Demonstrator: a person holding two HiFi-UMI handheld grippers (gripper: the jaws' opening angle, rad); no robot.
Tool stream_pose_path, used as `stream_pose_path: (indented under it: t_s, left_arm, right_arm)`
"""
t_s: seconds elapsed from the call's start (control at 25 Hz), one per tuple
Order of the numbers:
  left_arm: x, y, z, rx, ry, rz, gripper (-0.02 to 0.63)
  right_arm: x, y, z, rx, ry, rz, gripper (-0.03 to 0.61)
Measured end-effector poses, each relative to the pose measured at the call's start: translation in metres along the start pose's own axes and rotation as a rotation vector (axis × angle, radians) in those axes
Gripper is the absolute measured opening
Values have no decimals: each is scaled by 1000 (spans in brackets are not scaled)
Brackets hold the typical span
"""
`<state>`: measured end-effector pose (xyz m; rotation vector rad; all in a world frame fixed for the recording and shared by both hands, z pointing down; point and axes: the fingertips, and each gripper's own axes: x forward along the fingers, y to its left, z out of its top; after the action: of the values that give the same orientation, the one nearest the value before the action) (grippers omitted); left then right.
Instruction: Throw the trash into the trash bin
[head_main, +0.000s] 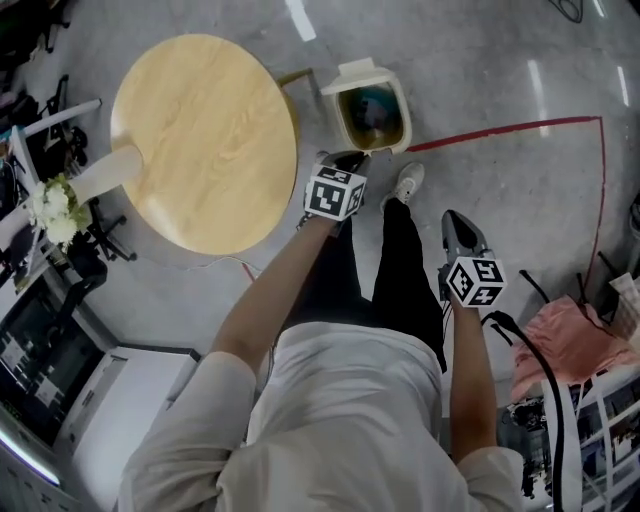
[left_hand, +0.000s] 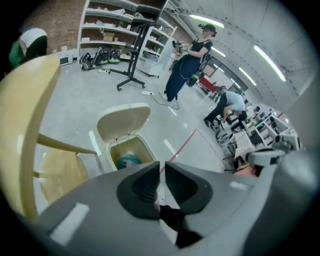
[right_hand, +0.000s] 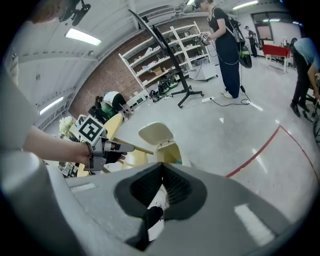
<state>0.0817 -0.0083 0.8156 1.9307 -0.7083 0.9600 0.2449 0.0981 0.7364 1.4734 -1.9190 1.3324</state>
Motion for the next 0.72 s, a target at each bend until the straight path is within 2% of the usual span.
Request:
stream_pose_path:
  t_s: [0.32, 0.72]
  left_arm:
    - [-55, -25, 12, 31, -33, -5, 20]
    - [-106, -46, 11, 51, -51, -4, 6]
  right_arm:
    - [-27, 25, 19, -35, -19, 20, 2]
    - [-53, 53, 43, -79, -61, 40, 2]
